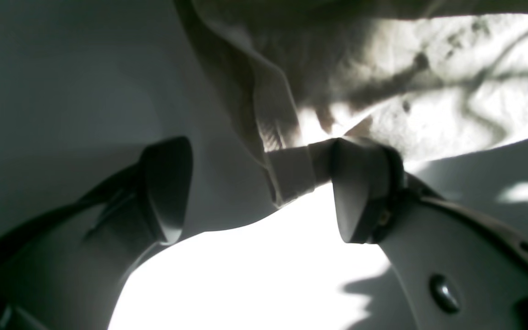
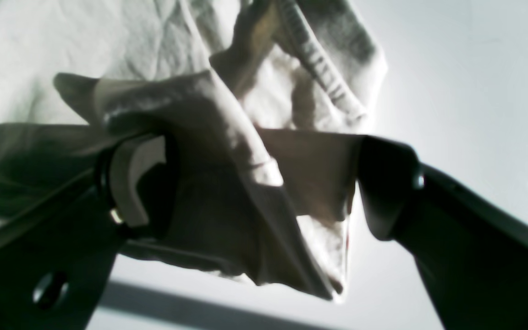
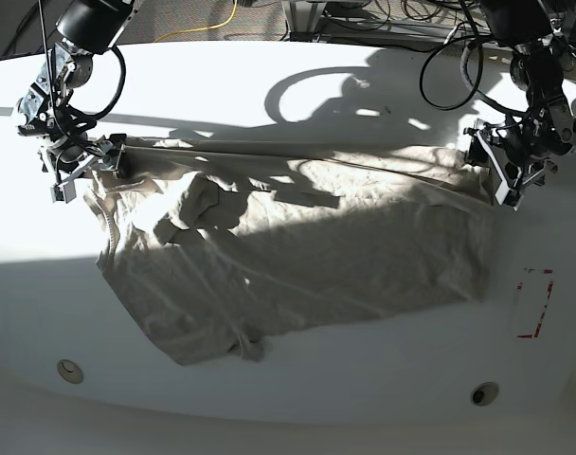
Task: Layout the t-shirt on the table in an organized manner, then fold the t-shirt properly
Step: 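Shift the left gripper inward along the edge and regrasp the shirt, then drag the held edge away from the table front with both grippers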
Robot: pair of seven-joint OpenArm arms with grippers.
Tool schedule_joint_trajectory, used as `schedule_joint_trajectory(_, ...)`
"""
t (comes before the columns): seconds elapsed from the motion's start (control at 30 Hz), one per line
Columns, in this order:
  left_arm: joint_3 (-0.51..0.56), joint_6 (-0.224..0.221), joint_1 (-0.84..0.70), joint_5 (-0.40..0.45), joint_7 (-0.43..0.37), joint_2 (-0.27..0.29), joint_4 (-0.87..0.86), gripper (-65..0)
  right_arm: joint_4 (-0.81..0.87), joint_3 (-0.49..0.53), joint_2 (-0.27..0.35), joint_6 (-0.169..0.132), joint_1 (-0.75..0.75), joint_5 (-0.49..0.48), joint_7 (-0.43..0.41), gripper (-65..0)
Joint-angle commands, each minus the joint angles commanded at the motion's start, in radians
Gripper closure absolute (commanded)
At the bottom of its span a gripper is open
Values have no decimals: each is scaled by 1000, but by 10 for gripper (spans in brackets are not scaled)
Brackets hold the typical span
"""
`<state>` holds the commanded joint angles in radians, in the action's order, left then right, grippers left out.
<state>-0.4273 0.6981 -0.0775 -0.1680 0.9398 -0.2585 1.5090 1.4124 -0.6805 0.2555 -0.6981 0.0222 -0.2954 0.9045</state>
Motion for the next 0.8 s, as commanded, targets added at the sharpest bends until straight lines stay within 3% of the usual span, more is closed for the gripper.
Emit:
schedule_joint_trajectory(0.1,9,0,0,3,-2,0,-14,-357,0,0,0,0,0,0,0,-566)
schedule_joint_trajectory(0.2,43,0,0,3,-3,-2,-28,-251,0,0,0,0,0,0,0,-487)
schedule_joint_trajectory(0.33,66,0,0,3,-3,-3,-43,-103,0,0,0,0,0,0,0,-314)
schedule_joint_trajectory(0.47,91,0,-5,3,-3,-3,-41,-6,0,0,0,0,0,0,0,-141)
schedule_joint_trajectory(0.6,109,0,-11,3,0,-6,-12,0,2,-2,0,0,6,2,5,-2)
schedule_joint_trajectory(0.8,112,0,-103,-2,32,-48,123,0,49,-9,6,0,75,2,8,-8)
